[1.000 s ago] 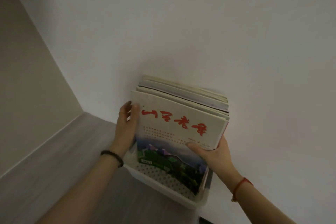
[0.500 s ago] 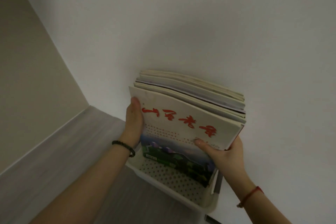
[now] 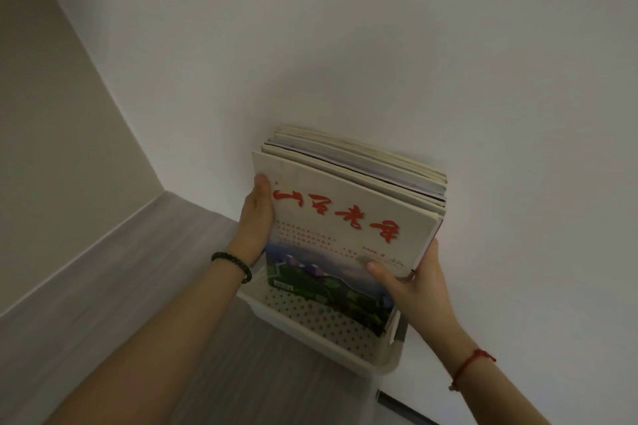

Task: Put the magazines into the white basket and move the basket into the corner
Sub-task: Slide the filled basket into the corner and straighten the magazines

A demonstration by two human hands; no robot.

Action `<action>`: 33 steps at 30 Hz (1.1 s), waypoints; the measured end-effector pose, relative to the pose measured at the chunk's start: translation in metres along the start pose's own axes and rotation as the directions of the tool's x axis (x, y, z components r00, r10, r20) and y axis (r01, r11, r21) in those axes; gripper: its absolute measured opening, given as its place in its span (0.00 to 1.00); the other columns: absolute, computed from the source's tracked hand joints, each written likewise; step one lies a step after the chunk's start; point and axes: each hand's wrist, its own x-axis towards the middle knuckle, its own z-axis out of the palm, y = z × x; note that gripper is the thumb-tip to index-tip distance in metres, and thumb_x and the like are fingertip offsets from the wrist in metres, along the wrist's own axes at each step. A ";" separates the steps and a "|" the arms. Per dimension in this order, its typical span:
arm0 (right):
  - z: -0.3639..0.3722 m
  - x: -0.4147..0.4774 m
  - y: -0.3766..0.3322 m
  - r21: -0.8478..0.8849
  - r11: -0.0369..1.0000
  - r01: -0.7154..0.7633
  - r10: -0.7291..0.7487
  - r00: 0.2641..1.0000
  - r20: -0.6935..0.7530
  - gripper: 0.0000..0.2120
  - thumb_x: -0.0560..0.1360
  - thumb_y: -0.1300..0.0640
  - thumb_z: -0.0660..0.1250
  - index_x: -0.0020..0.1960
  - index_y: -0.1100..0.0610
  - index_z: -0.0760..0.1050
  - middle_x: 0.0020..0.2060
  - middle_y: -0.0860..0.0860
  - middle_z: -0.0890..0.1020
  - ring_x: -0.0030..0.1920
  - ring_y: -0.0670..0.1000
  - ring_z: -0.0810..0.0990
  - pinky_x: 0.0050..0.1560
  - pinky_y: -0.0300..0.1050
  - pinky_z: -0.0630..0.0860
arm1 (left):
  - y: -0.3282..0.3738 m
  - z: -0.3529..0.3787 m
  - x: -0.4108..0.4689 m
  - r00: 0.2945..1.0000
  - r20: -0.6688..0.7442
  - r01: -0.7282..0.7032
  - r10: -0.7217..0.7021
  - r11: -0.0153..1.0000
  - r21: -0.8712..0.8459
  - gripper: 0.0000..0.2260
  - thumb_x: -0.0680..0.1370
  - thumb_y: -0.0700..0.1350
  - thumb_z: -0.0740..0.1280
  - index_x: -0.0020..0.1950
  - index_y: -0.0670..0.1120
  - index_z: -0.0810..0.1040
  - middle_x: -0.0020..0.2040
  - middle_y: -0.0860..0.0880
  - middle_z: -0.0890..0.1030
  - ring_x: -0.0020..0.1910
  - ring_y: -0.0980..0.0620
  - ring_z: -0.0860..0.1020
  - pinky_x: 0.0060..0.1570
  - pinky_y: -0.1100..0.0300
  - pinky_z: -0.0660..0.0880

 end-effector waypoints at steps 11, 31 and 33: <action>0.014 -0.012 -0.017 0.243 0.966 -0.084 0.083 0.996 0.013 0.16 0.70 0.35 0.47 0.56 0.36 0.60 0.54 0.37 0.68 0.53 0.35 0.69 0.49 0.36 0.74 | 0.001 0.003 -0.016 0.993 0.047 0.110 -0.111 0.994 0.017 0.34 0.59 0.75 0.46 0.49 0.55 0.76 0.58 0.43 0.80 0.55 0.43 0.78 0.59 0.39 0.73; -0.007 -0.074 0.005 0.142 0.801 -0.581 0.541 0.805 0.244 0.25 0.72 0.72 0.61 0.66 0.60 0.62 0.61 0.58 0.73 0.57 0.55 0.73 0.53 0.50 0.76 | -0.071 0.012 -0.142 0.856 0.113 0.511 -0.505 0.788 -0.344 0.26 0.78 0.39 0.59 0.73 0.54 0.54 0.63 0.42 0.71 0.53 0.42 0.75 0.45 0.50 0.75; -0.008 -0.075 0.005 0.137 0.808 -0.574 0.535 0.810 0.241 0.26 0.71 0.72 0.62 0.66 0.60 0.62 0.62 0.59 0.72 0.60 0.57 0.73 0.56 0.52 0.76 | -0.072 0.017 -0.142 0.865 0.098 0.489 -0.492 0.785 -0.380 0.28 0.78 0.37 0.59 0.73 0.53 0.53 0.66 0.41 0.70 0.55 0.43 0.74 0.50 0.49 0.74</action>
